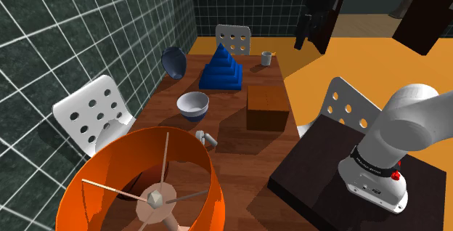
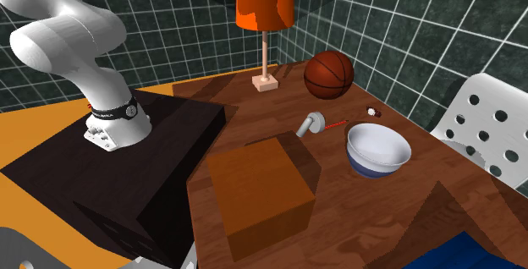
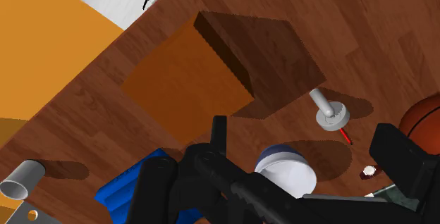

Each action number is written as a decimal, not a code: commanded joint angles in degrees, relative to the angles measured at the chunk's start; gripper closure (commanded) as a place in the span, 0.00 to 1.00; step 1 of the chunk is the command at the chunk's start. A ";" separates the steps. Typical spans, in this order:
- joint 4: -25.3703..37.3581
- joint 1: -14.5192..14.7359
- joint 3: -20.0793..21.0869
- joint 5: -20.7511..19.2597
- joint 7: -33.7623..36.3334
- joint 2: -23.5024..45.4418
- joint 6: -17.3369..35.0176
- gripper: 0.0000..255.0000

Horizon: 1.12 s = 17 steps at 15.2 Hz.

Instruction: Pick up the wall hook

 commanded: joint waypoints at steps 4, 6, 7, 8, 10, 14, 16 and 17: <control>-0.95 0.88 1.58 0.04 -0.27 4.44 4.74 0.00; -1.25 1.41 2.65 -0.04 -0.40 7.66 7.82 0.00; -1.30 1.64 3.20 -0.11 -0.45 9.34 9.33 0.00; -1.29 1.88 3.74 -0.21 -0.47 11.07 10.82 0.00; -1.08 2.31 4.82 -0.52 -0.47 14.65 13.71 0.00; 0.13 3.02 7.00 -1.61 -0.19 22.24 19.12 0.00; 1.12 3.31 8.08 -2.44 0.12 26.22 21.58 0.00; 1.70 3.45 8.59 -2.94 0.32 28.25 22.75 0.00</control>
